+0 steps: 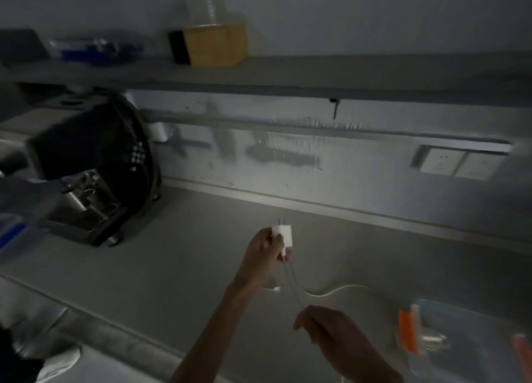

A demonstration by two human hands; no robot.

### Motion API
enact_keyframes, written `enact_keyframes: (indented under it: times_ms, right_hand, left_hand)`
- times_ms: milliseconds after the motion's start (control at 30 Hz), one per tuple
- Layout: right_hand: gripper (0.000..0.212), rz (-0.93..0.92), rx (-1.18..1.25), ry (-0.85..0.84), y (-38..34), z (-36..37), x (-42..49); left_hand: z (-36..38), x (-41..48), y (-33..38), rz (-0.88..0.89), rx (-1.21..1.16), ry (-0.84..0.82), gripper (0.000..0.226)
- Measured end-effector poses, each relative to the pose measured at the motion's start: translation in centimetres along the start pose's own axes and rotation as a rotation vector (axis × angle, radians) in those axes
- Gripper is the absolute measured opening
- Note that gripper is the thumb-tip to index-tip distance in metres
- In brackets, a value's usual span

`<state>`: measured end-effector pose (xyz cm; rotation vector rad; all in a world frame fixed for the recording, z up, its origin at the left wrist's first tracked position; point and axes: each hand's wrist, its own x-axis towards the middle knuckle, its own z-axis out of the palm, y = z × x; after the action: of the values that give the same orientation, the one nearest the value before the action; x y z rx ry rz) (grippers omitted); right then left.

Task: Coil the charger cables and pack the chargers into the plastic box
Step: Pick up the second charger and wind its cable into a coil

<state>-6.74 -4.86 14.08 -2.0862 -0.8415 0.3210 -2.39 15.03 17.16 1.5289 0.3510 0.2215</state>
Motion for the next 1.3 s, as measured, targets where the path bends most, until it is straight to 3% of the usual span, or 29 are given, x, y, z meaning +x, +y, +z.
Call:
enact_keyframes:
  times_ms: [133,233,367,500,667,800,933,1033,1133,1200,1267,1300]
  right_hand:
    - [0.021,-0.182,-0.374,0.324,-2.2,-6.1,0.1]
    - [0.017,-0.293,-0.462,0.485,-3.1,-11.3,0.4]
    - [0.012,-0.308,-0.306,0.566,-3.1,-15.6,-0.3]
    - [0.015,-0.171,0.084,0.560,-1.0,-17.3,-0.7]
    - [0.006,-0.066,0.289,0.583,1.2,-16.4,-1.0]
    - [0.009,0.042,0.325,0.382,1.2,-13.9,0.0]
    - [0.025,0.230,0.340,0.393,2.4,-9.8,-0.2]
    - [0.032,0.270,0.246,0.389,2.6,-7.0,-1.8]
    - [0.025,0.332,0.315,0.343,2.0,-5.4,-3.8]
    - [0.037,0.409,0.301,0.294,0.9,-4.1,-4.2]
    - [0.049,0.574,0.359,0.341,0.2,-2.2,-3.8]
    - [0.048,0.665,0.192,0.363,0.0,-2.0,-3.3]
  left_hand:
    - [1.9,-2.2,0.2,-0.009,0.206,-0.161,0.019]
    - [4.6,-4.7,1.4,0.056,0.240,-0.334,0.024]
    - [7.7,-7.3,3.8,0.138,0.067,-0.573,0.018]
    - [9.1,-8.6,5.2,0.178,-0.017,-0.732,0.023]
    - [9.5,-8.7,5.4,0.218,0.046,-0.668,0.026]
    - [9.4,-8.1,5.1,0.297,0.150,-0.625,0.024]
    - [9.1,-6.8,4.0,0.174,0.016,-0.485,0.029]
    - [9.1,-5.8,2.4,0.094,0.002,-0.395,0.038]
    - [8.8,-4.7,1.6,0.063,-0.004,-0.285,0.028]
    - [8.5,-3.9,1.2,0.018,-0.012,-0.203,0.027]
    - [8.2,-3.0,0.2,-0.049,-0.004,-0.136,0.032]
    - [8.3,-2.7,-0.3,-0.081,0.012,-0.120,0.032]
